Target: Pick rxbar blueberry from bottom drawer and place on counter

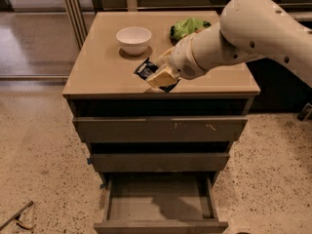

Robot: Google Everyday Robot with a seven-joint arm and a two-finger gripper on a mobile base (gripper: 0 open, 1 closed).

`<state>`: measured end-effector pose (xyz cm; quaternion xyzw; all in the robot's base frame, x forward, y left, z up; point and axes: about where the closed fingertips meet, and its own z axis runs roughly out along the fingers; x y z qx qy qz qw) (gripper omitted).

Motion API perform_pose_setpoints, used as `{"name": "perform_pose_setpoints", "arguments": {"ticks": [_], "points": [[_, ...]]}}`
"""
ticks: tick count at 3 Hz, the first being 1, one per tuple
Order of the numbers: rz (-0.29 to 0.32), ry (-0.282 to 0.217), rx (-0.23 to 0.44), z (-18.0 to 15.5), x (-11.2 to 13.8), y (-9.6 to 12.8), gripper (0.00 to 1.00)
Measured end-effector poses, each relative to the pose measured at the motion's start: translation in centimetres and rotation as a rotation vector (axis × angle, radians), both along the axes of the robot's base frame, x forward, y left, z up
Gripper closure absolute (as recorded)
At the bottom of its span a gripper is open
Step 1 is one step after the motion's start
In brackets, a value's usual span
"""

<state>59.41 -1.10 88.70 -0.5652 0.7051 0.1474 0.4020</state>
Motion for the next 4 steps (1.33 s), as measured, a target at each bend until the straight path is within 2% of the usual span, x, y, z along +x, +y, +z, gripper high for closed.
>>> {"name": "perform_pose_setpoints", "arguments": {"ticks": [1, 3, 4], "points": [[-0.039, 0.020, -0.009, -0.7, 3.1, -1.3, 1.00], [-0.028, 0.019, 0.035, -4.0, 6.8, -2.8, 1.00], [-0.018, 0.018, 0.050, -4.9, 7.8, -3.0, 1.00]]}}
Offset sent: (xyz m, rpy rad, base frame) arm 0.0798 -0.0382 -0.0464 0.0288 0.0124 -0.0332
